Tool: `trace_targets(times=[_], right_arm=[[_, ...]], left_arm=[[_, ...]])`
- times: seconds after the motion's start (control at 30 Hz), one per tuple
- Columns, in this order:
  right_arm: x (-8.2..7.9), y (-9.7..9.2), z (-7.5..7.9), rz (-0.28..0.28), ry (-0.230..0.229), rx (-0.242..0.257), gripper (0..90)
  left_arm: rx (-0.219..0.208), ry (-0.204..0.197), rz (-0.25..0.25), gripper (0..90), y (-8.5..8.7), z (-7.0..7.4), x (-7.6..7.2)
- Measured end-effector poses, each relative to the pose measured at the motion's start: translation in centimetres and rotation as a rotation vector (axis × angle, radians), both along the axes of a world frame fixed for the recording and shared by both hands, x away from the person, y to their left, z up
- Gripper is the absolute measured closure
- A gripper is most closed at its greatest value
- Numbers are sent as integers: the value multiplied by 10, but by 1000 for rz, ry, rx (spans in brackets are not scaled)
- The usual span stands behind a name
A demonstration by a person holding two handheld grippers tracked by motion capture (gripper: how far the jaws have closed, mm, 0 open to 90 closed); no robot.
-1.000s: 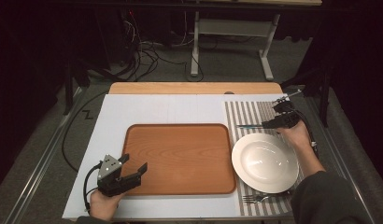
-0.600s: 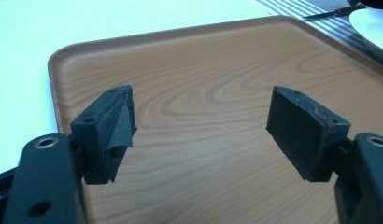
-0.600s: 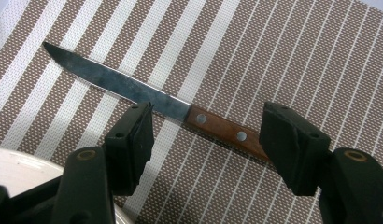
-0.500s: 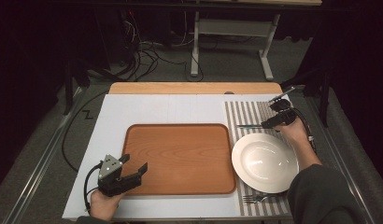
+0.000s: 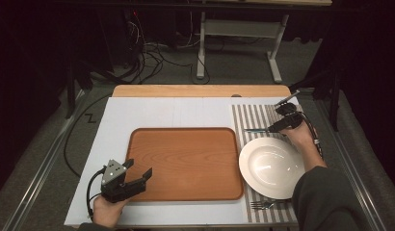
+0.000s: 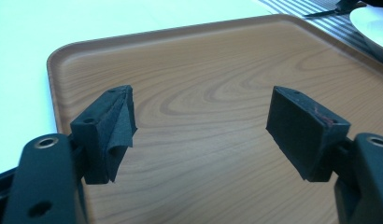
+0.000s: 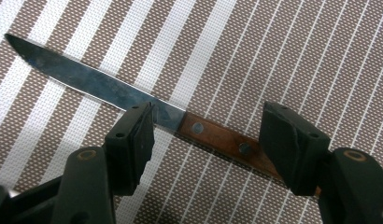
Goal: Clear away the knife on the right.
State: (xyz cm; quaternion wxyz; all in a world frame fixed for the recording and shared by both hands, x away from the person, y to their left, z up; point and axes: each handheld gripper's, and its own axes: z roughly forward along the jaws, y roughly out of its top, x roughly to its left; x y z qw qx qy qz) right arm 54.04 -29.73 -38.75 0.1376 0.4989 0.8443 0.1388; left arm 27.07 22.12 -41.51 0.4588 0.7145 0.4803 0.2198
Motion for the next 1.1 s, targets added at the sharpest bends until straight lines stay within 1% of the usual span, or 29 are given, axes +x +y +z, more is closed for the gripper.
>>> trace_targets(times=[0.37,0.5,0.53,0.57,0.63,0.7,0.73,0.8,0.83,0.87,0.9,0.93,1.0,1.1], right_arm=[[1,2,-6,9,18,-19,359],[1,2,-7,13,40,-22,383],[0,1,-8,6,39,-9,394],[0,1,-8,3,42,-9,400],[0,0,-7,-3,54,0,438],[0,-1,-7,-10,61,21,482],[-1,-1,-7,-11,62,25,489],[-2,-2,-7,-21,66,28,527],[-3,-2,-6,-30,69,31,573],[-3,-2,-6,-30,69,31,573],[-5,-4,-6,-33,69,30,613],[-5,-4,-6,-33,69,30,613],[-7,-6,-6,-39,69,34,667],[-9,-8,-5,-45,75,32,720]], left_arm=[[-1,0,-1,249,0,0,0],[-1,2,-3,248,0,0,0],[-1,2,-4,248,0,0,0],[-1,2,-4,249,0,0,0],[-1,1,-4,249,0,0,0],[-1,1,-3,248,0,0,0],[-1,1,-3,248,0,0,0],[-1,1,-4,249,0,0,0],[-1,1,-4,249,0,0,0],[-1,1,-4,249,0,0,0],[-1,2,-4,248,0,0,0],[-1,2,-4,248,0,0,0],[-1,2,-4,249,0,0,0],[-1,2,-3,248,0,0,0]])
